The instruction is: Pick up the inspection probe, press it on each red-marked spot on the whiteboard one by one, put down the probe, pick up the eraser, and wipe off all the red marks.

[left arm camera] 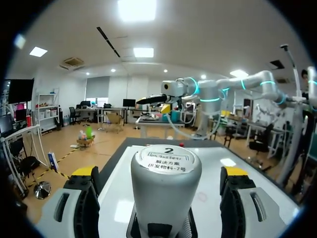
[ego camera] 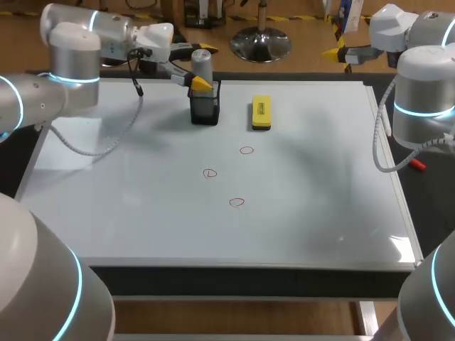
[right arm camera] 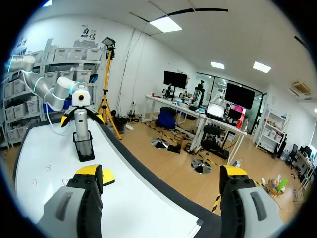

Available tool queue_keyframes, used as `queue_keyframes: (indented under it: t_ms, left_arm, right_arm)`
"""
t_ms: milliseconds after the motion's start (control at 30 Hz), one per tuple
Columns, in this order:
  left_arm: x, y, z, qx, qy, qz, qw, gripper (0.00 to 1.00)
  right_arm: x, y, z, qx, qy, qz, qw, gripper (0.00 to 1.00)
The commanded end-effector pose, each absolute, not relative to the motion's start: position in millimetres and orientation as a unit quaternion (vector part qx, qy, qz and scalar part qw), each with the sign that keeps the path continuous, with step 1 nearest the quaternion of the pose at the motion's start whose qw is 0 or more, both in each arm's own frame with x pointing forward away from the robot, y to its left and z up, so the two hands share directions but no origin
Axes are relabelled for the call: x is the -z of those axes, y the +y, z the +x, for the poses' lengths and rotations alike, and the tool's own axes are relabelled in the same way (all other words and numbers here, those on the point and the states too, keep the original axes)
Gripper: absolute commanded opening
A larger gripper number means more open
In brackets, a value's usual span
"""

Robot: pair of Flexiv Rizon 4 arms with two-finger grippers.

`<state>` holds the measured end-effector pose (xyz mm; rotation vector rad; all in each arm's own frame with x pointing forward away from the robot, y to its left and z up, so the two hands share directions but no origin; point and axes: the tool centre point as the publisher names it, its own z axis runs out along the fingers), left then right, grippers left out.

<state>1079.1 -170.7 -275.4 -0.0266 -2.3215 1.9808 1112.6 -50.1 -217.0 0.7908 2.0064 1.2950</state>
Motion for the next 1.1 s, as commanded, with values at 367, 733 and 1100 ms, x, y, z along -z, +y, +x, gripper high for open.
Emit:
queue_keyframes:
  t_ms: [367,733,1100]
  left_arm:
    - [273.2,-175.6,1077.1,-0.64,-0.768,0.006,0.028,1.0]
    - [273.6,-172.4,1075.2,-0.64,-0.768,0.011,0.023,1.0]
    - [276.4,-171.1,1069.4,-0.639,-0.769,0.015,0.03,0.49]
  right_arm:
    - [217.3,-50.4,1113.0,-0.49,0.759,0.299,0.308,1.0]
    - [217.3,-50.4,1113.0,-0.49,0.759,0.299,0.308,1.0]
    - [217.3,-50.4,1113.0,-0.49,0.759,0.299,0.308,1.0]
